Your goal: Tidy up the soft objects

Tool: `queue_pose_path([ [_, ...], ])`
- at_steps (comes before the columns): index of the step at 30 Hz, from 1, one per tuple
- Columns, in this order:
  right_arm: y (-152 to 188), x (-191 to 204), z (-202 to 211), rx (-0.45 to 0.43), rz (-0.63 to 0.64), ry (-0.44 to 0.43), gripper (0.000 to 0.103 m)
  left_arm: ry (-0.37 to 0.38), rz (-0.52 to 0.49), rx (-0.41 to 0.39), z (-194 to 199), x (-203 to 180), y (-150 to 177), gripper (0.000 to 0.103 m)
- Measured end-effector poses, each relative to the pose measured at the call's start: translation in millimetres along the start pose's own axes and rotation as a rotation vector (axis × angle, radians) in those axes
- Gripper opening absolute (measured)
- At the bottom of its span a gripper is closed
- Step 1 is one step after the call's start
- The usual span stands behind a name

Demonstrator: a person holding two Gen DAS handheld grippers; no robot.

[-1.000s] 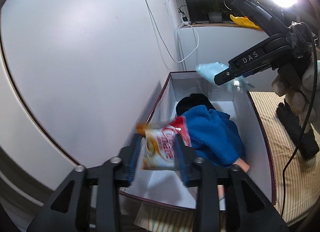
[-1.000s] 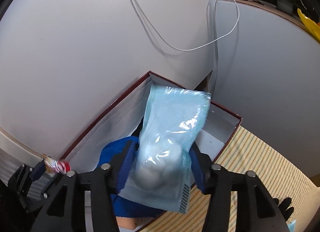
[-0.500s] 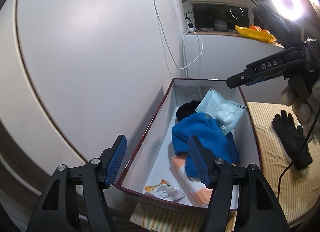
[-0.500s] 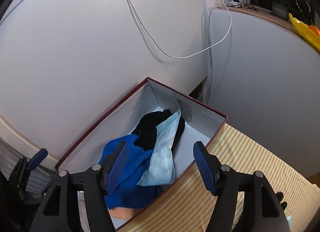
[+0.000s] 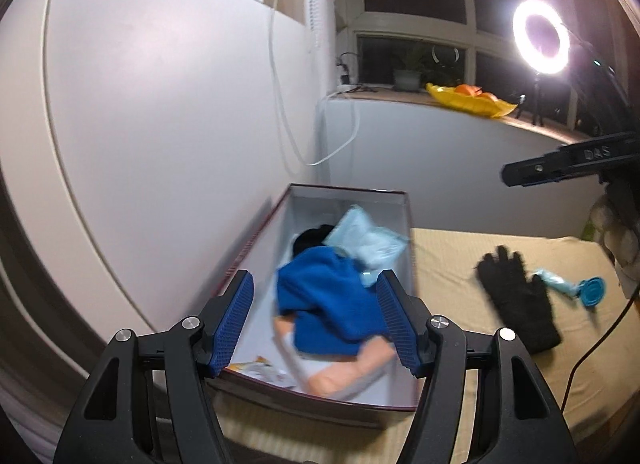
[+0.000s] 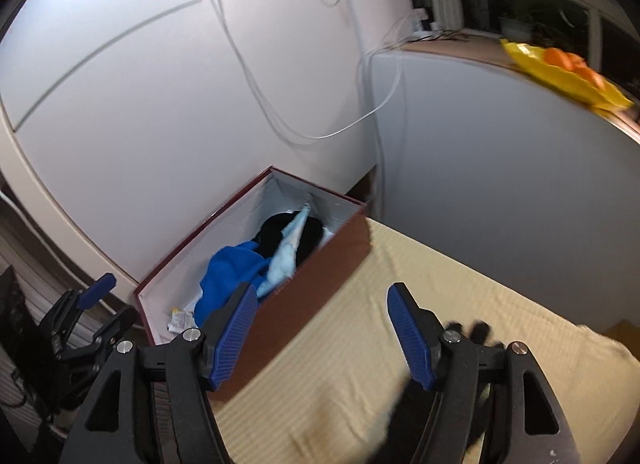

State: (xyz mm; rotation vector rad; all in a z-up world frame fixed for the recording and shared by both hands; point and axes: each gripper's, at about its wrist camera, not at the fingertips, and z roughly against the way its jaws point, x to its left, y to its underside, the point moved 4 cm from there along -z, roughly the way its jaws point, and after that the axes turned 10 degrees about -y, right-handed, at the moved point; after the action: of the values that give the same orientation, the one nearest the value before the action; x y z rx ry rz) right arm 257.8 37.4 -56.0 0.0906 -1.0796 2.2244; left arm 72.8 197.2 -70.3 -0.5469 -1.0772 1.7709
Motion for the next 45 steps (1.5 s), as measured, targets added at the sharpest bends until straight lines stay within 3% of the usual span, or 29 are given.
queue_pose_path([
  [7,43,-37,77,-0.071,-0.086,0.027,0.066,0.116,-0.006,0.01,14,-37,2,0.064],
  [13,93,-70,134,-0.117,-0.157,0.102,0.067,0.206,-0.031,0.017,25,-73,7,0.064],
  [24,179,-113,170,-0.143,-0.326,0.14,0.067,0.37,-0.025,0.11,22,-135,26,0.064],
  [30,212,-135,180,-0.16,-0.419,0.166,0.067,0.418,-0.046,0.141,26,-161,32,0.064],
  [36,231,-132,202,-0.188,-0.437,0.174,0.067,0.438,-0.034,0.142,49,-163,33,0.064],
  [45,250,-86,237,-0.25,-0.369,0.17,0.067,0.459,-0.045,0.086,105,-164,31,0.064],
])
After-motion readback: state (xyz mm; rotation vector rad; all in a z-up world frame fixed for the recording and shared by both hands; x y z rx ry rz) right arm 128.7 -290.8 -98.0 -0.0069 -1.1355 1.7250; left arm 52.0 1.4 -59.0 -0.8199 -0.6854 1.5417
